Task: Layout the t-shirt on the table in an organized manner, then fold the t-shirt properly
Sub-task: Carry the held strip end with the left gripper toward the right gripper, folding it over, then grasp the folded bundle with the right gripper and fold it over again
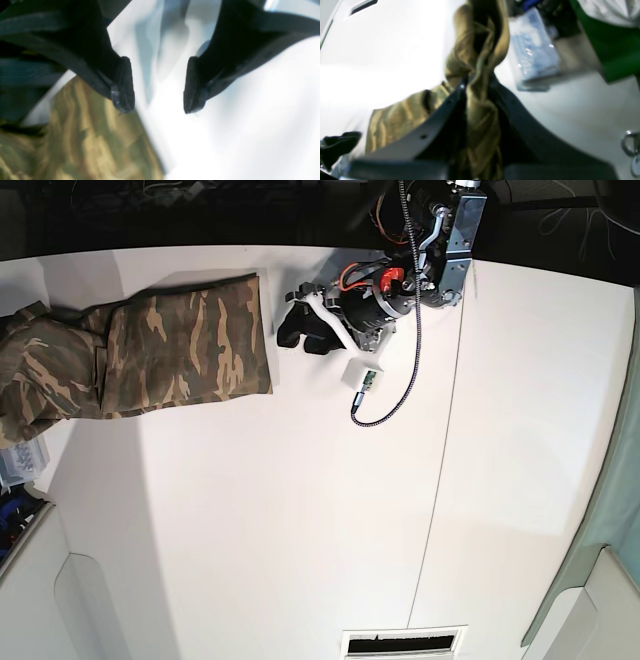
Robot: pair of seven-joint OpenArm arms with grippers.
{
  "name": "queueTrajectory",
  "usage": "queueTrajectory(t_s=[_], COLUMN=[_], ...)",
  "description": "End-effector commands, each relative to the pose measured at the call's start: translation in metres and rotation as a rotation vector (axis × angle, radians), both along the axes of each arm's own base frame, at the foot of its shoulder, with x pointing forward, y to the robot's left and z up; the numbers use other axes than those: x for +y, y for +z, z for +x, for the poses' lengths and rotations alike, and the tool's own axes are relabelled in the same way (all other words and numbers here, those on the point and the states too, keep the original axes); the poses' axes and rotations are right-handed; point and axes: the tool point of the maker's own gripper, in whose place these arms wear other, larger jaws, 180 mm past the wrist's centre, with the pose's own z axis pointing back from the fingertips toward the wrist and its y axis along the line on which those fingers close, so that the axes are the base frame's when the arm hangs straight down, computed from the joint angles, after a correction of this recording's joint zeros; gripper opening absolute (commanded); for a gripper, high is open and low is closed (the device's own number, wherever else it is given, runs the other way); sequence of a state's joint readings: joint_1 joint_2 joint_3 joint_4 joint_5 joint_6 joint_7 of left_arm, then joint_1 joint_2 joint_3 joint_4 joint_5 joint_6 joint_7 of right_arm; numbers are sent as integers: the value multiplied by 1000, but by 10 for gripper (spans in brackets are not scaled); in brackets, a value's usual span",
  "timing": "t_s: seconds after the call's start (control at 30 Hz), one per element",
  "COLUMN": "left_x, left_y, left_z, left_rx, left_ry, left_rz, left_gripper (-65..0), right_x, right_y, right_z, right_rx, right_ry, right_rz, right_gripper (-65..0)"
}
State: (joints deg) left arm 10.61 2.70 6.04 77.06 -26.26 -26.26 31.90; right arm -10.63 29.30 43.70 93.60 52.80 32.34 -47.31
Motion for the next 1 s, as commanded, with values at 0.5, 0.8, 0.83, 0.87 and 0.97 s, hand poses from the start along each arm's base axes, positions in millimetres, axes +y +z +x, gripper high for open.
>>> queueTrajectory(t_s=[0.5, 0.8, 0.83, 0.87, 0.97], left_x=[2, 1, 2, 1, 1], left_y=[-29, -30, -30, -30, -29], left_z=[-22, -24, -24, -23, -23], left_rx=[98, 105, 104, 103, 103], left_ry=[-16, -21, -21, -21, -25], left_rz=[39, 40, 40, 40, 39], left_gripper=[-294, -294, -294, -294, -294], right_x=[207, 268, 272, 276, 289], right_y=[-74, -90, -92, -93, -96], right_z=[0, -12, -14, -15, -20], right_rx=[81, 131, 139, 146, 159], right_ry=[334, 437, 454, 469, 510], right_rz=[200, 221, 214, 206, 205], right_gripper=[-650, -650, -592, -526, -420])
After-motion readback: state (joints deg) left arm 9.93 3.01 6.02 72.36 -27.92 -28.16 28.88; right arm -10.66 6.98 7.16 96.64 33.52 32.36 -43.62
